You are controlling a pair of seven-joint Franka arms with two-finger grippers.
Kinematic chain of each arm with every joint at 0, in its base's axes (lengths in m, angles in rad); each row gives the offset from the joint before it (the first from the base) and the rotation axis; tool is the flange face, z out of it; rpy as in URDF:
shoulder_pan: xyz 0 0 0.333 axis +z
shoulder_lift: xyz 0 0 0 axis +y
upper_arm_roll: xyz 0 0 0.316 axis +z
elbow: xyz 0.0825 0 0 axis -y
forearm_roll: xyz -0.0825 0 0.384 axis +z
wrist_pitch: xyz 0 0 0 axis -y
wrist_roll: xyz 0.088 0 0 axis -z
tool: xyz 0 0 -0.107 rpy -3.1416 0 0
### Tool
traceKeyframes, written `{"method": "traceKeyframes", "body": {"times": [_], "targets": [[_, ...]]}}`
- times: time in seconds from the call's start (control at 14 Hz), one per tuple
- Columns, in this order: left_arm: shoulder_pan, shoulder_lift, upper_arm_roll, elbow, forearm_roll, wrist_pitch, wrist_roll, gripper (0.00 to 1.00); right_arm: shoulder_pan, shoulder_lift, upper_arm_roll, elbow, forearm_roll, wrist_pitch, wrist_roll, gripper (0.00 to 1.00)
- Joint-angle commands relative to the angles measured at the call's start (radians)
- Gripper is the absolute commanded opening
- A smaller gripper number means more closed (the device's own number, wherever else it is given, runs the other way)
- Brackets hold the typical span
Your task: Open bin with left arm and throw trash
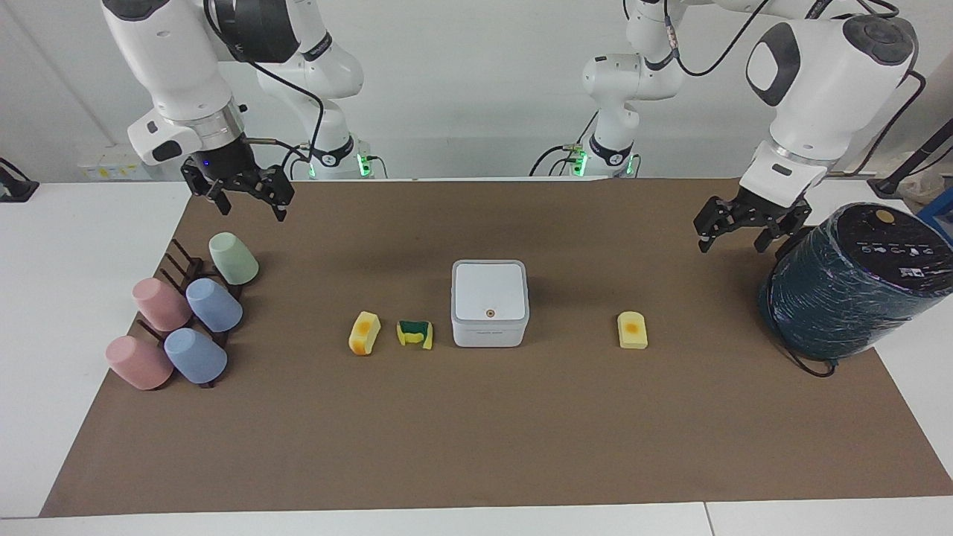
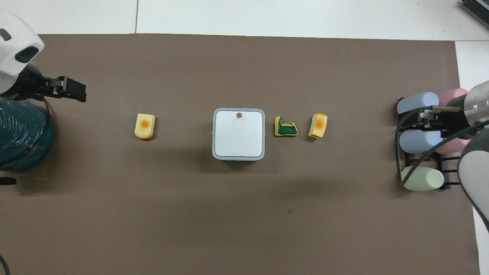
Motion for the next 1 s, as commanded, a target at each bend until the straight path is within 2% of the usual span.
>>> {"method": "traceKeyframes", "body": {"times": [0.0, 0.43, 0.71, 0.79, 0.86, 0.93], "targets": [[-0.013, -0.026, 0.000, -0.028, 0.018, 0.017, 0.009, 1.00, -0.007, -0.010, 0.008, -0.014, 0.003, -0.004, -0.022, 1.00], [-0.007, -0.034, 0.000, -0.036, 0.018, 0.003, 0.006, 1.00, -0.001, -0.008, 0.017, -0.013, 0.003, 0.008, -0.012, 1.00], [-0.065, -0.034, -0.001, -0.044, 0.018, 0.013, -0.007, 1.00, 0.003, -0.014, 0.018, -0.034, 0.003, 0.021, -0.007, 1.00], [-0.080, -0.035, -0.001, -0.044, 0.017, 0.005, -0.010, 0.88, 0.003, -0.014, 0.017, -0.039, 0.003, 0.039, -0.007, 1.00], [-0.103, -0.035, -0.001, -0.050, 0.017, -0.001, -0.031, 0.62, 0.003, -0.019, 0.017, -0.049, 0.003, 0.050, 0.001, 1.00], [-0.125, -0.042, -0.001, -0.057, 0.017, -0.012, -0.065, 0.43, 0.003, -0.025, 0.018, -0.069, 0.003, 0.065, 0.008, 1.00]]}}
